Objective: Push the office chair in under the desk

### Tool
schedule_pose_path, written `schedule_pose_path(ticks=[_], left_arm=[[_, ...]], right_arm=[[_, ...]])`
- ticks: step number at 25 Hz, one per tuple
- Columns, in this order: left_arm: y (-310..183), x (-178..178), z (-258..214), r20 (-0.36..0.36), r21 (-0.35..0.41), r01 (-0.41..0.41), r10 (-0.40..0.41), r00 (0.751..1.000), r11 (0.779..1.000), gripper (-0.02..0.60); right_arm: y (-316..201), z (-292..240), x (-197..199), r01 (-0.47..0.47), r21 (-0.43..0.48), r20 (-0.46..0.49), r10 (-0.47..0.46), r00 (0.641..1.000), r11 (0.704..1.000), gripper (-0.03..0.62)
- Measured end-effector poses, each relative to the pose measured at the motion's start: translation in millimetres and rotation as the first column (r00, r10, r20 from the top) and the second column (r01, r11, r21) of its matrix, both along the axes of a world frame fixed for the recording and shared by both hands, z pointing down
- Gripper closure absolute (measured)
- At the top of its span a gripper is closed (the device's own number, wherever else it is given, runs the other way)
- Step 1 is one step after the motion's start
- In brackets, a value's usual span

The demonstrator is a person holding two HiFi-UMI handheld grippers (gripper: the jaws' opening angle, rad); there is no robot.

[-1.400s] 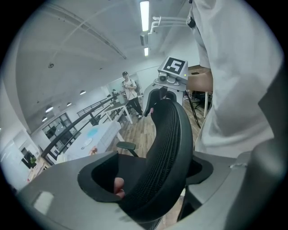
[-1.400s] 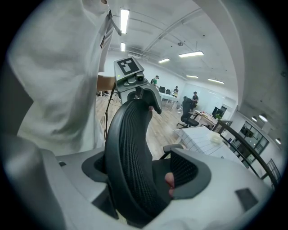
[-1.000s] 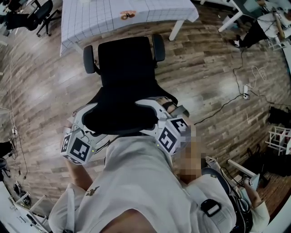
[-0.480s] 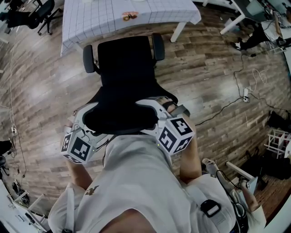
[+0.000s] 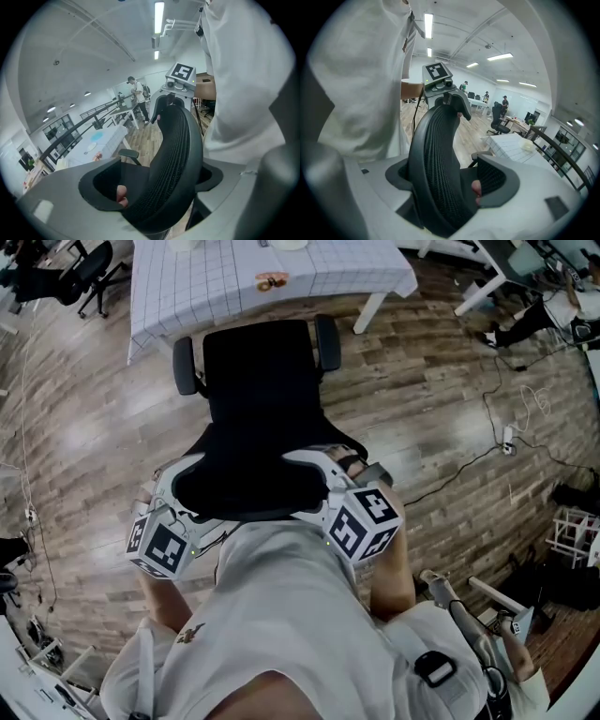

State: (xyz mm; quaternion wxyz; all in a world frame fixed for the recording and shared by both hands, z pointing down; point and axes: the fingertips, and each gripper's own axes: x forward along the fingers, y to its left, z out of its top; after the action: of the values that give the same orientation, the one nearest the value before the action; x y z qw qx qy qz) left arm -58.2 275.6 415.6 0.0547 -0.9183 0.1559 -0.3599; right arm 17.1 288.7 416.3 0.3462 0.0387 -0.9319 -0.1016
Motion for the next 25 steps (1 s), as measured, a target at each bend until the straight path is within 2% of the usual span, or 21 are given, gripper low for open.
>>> schedule_pose_path(ticks=[14,25], left_arm=[[-28,-10,1,-0.007,-0.011,-0.023,0.023,1.000,1.000,0.137],[-51,-4,4,0.003,-0.022,-0.012,0.012,1.000,1.000,0.130]], right_arm=[[-26,3,-10,-0.016,-0.009,-0.013,0.016,1.000,1.000,0.230],[-51,5,-5,0.009,-0.003,-0.027,-0.009,1.000,1.000,0.232]])
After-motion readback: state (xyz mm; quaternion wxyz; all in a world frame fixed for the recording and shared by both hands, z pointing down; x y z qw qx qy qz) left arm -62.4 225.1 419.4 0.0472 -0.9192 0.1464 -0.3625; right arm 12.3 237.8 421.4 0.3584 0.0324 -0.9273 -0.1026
